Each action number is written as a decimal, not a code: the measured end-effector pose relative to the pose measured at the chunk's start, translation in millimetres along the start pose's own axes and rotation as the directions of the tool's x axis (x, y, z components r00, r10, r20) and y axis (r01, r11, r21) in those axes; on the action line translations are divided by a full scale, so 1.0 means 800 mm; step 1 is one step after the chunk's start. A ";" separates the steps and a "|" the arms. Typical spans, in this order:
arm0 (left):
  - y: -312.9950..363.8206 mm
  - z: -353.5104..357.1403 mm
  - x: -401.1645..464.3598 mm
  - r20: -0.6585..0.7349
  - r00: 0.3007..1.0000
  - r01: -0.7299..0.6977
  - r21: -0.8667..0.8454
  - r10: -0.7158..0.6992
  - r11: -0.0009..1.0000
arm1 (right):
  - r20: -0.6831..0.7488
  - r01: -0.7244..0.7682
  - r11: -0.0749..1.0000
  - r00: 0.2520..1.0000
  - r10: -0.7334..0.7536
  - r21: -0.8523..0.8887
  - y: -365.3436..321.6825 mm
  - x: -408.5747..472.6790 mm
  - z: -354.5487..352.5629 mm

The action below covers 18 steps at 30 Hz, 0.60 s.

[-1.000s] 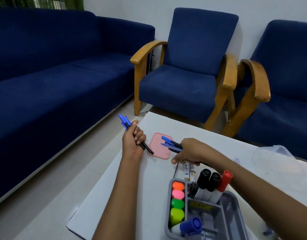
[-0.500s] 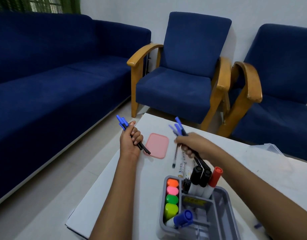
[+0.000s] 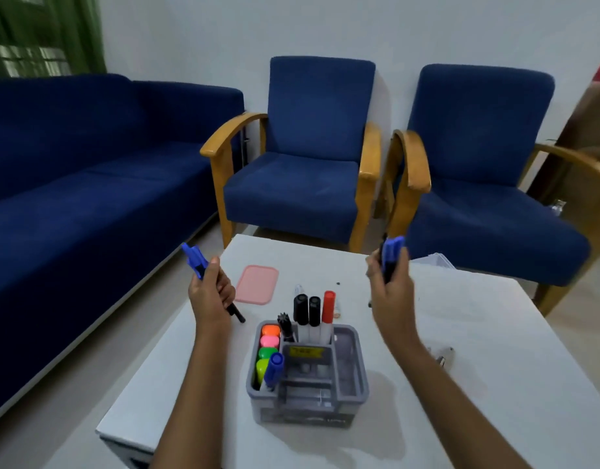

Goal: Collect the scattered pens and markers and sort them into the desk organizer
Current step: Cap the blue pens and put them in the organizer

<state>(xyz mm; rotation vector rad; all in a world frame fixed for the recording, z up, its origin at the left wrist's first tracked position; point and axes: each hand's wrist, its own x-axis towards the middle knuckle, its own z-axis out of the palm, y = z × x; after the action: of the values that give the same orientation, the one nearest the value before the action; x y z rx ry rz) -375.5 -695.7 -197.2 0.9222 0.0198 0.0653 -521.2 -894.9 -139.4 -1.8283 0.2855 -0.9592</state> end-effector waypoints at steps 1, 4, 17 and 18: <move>0.000 0.002 -0.011 0.002 1.000 -0.014 0.023 0.014 1.000 | 0.016 -0.032 0.999 0.999 0.032 -0.034 0.014 -0.011 0.007; 0.004 0.007 -0.042 0.025 0.998 -0.058 0.112 0.056 0.992 | 0.101 -0.101 0.990 0.989 0.110 -0.095 0.050 -0.035 0.016; -0.001 0.008 -0.076 0.069 0.997 -0.009 0.346 -0.016 0.938 | 0.128 -0.275 0.959 0.956 0.265 0.065 0.066 -0.040 -0.006; 0.002 0.007 -0.077 0.064 0.998 0.002 0.351 -0.027 0.936 | 0.115 -0.322 0.939 0.944 0.309 0.119 0.061 -0.039 -0.008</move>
<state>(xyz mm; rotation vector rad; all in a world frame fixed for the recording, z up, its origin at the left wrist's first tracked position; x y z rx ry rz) -436.7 -703.6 -193.4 1.2822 -0.0255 0.0165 -535.5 -903.6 -195.5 -1.6356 0.4307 -0.6494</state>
